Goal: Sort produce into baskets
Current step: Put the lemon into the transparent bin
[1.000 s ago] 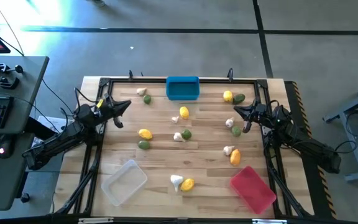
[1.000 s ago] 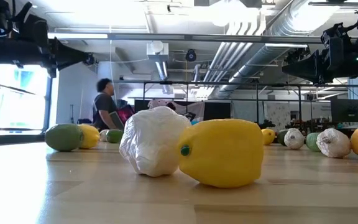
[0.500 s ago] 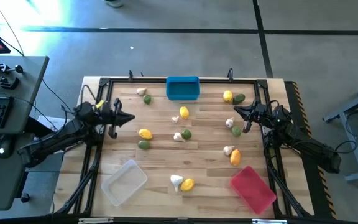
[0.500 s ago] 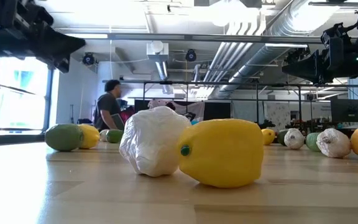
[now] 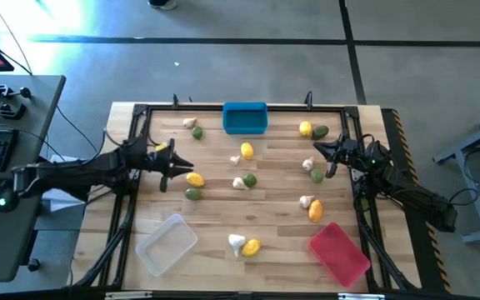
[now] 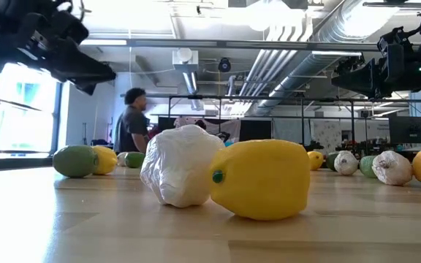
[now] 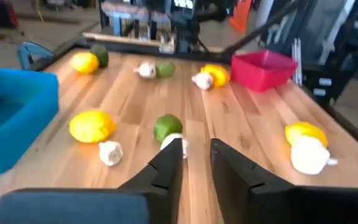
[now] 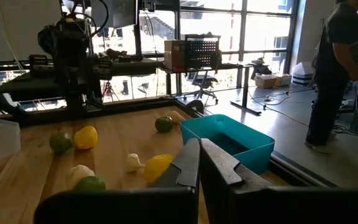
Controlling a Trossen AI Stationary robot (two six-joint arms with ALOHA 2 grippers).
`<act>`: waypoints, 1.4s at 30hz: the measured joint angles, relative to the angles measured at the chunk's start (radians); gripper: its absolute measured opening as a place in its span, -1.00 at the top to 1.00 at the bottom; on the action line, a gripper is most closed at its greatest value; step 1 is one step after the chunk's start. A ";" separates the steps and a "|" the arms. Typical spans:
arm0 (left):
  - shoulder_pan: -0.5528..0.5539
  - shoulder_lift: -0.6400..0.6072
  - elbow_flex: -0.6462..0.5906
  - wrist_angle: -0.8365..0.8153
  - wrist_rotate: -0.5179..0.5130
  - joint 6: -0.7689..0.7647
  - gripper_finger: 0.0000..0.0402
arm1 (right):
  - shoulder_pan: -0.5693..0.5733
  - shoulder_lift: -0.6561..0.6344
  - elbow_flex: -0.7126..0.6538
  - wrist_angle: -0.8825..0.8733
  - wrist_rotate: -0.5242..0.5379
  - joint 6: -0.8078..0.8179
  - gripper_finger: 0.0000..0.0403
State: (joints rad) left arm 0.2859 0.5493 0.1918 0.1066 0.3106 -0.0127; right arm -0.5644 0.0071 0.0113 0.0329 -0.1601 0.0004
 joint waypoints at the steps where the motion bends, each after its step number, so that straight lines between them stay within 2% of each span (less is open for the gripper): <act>1: -0.010 0.030 0.018 -0.001 0.000 0.014 0.61 | 0.000 0.000 0.000 0.000 0.000 0.000 1.00; 5: -0.039 0.153 0.122 -0.030 0.002 0.028 0.56 | 0.000 0.000 0.000 0.000 0.000 0.000 1.00; 9: -0.059 0.275 0.260 -0.171 0.006 0.025 0.59 | 0.000 0.000 0.000 0.000 0.000 0.000 1.00; 13: -0.075 0.383 0.384 -0.351 0.006 0.048 0.71 | 0.000 0.000 0.000 0.000 0.000 0.000 1.00; 18: -0.090 0.497 0.501 -0.613 0.007 0.132 0.96 | 0.000 0.000 0.000 0.000 0.000 0.000 1.00; 20: -0.096 0.536 0.534 -0.691 -0.008 0.175 0.97 | 0.000 0.000 0.000 0.000 0.000 0.000 1.00; 23: -0.118 0.578 0.560 -0.750 -0.078 0.255 0.85 | 0.000 0.000 0.000 0.000 0.000 0.000 1.00; 27: -0.147 0.635 0.589 -0.799 -0.192 0.338 0.59 | 0.000 0.000 0.000 0.000 0.000 0.000 1.00; 35: -0.157 0.796 0.668 -0.921 -0.238 0.382 0.01 | 0.000 0.000 0.000 0.000 0.000 0.000 1.00; 38: -0.157 0.854 0.676 -0.923 -0.245 0.382 -0.12 | 0.000 0.000 0.000 0.000 0.000 0.000 1.00; 42: -0.156 0.924 0.676 -0.922 -0.349 0.393 -0.17 | 0.000 0.000 0.000 0.000 0.000 0.000 1.00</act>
State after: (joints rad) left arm 0.1299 1.4732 0.8680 -0.8158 -0.0388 0.3805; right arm -0.5644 0.0071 0.0113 0.0328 -0.1600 0.0006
